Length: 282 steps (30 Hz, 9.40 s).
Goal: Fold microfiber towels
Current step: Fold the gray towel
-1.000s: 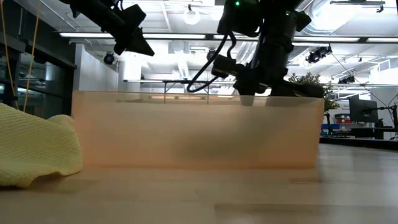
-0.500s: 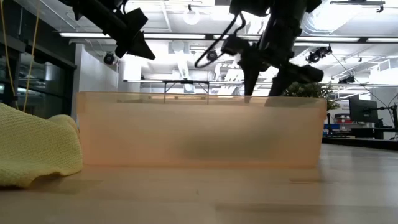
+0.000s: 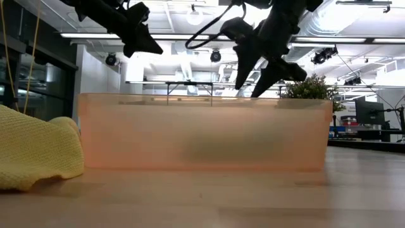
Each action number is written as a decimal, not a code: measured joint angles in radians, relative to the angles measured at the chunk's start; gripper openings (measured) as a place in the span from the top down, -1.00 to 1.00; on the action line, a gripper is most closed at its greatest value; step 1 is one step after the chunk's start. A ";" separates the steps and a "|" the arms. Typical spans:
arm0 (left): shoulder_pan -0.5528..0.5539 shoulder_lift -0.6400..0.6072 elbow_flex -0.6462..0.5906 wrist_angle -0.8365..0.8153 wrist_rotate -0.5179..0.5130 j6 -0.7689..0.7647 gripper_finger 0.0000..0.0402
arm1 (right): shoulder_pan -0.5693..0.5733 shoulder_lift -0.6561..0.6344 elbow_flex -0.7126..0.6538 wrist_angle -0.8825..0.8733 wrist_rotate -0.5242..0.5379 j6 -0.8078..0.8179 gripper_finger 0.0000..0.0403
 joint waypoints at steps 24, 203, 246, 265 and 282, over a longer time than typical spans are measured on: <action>-0.016 0.000 0.000 0.080 -0.013 -0.048 0.89 | 0.120 -0.207 -0.086 -0.372 -0.052 -0.101 0.14; -0.117 0.726 0.164 -0.038 -0.039 -0.341 0.45 | -0.409 -0.075 0.040 0.250 -0.177 -0.654 -0.19; -0.139 0.336 0.211 -0.419 -0.245 -0.146 1.00 | -0.545 -0.076 -0.197 0.392 -0.102 -0.321 -0.19; -0.204 0.388 0.166 -0.333 -0.268 -0.265 1.00 | -0.690 0.389 0.297 0.106 -0.098 -0.846 -0.18; -0.204 0.388 0.167 -0.330 -0.278 -0.337 1.00 | -0.730 0.558 0.475 -0.078 -0.161 -1.000 0.20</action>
